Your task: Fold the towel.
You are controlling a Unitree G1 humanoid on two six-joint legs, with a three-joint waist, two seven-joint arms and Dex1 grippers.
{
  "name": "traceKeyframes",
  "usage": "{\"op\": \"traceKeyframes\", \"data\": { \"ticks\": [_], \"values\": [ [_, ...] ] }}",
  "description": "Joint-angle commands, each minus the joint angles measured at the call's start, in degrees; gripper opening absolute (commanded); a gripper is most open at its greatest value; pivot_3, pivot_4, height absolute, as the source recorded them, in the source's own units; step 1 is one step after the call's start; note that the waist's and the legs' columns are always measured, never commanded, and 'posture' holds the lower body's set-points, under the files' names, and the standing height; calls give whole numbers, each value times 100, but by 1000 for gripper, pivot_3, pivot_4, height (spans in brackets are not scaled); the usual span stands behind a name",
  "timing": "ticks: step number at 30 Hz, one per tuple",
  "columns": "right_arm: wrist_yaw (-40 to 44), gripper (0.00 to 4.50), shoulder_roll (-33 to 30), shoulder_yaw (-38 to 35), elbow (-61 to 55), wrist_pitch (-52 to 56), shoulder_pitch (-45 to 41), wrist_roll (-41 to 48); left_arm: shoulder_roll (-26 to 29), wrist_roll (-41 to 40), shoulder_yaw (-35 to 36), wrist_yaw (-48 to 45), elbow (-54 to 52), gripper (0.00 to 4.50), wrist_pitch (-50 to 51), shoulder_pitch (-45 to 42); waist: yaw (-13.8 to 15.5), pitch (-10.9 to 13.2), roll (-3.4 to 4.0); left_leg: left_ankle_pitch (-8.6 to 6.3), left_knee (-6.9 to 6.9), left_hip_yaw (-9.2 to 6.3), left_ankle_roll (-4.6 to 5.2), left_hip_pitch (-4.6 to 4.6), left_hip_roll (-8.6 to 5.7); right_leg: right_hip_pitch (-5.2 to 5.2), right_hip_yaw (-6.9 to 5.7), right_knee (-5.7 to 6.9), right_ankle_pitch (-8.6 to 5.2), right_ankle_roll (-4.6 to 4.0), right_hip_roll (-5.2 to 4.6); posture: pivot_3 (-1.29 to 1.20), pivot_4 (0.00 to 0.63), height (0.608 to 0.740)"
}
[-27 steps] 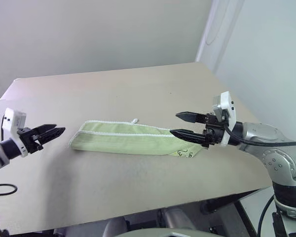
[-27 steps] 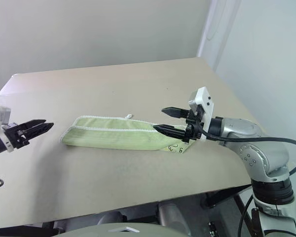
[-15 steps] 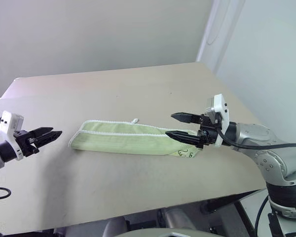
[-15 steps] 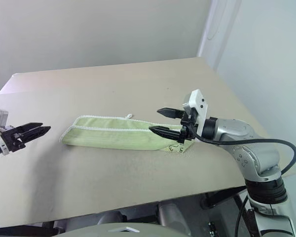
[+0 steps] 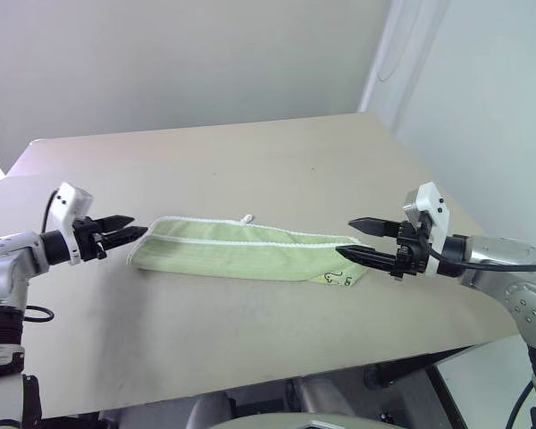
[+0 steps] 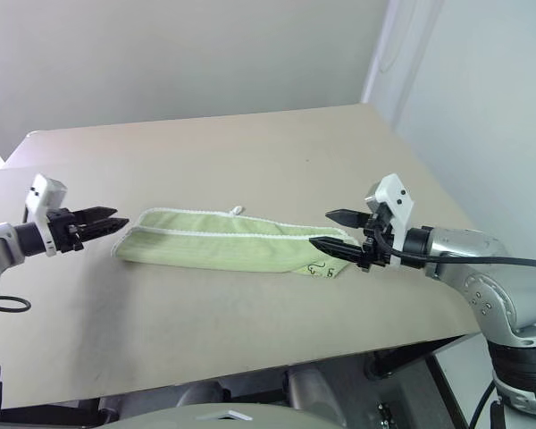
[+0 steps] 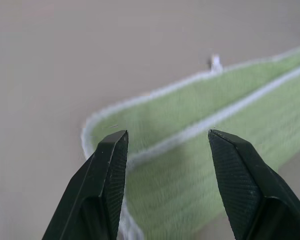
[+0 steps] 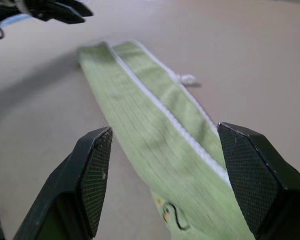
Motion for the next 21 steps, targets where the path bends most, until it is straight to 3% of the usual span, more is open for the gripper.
{"op": "traceKeyframes", "data": {
  "ticks": [1,10,15,21],
  "values": [
    [-120,3504,-113,-181,57,-131,29,-209,-29,196,-81,-51,302,2697,-335,-395,7,0,-2,0,1,0,0,0,-1,1,0,0,0,0,-1,0,0,712],
    [-653,3504,165,13,276,-230,18,-686,-426,813,-503,-20,1686,2697,-943,-1192,10,-1,-2,0,1,1,0,-5,-1,0,1,0,1,0,-1,0,0,712],
    [-902,3504,409,-257,302,-106,-73,-548,-781,1087,-564,243,2738,2697,-1229,-1817,15,-2,-3,0,2,-2,1,-5,-2,3,1,1,2,1,1,0,0,712],
    [-822,3504,252,-335,78,-5,99,-475,-930,1531,-905,40,3401,2697,-1462,-2034,6,-2,-3,0,0,0,1,-7,-3,2,3,-2,2,1,1,0,0,712]
  ]
}}
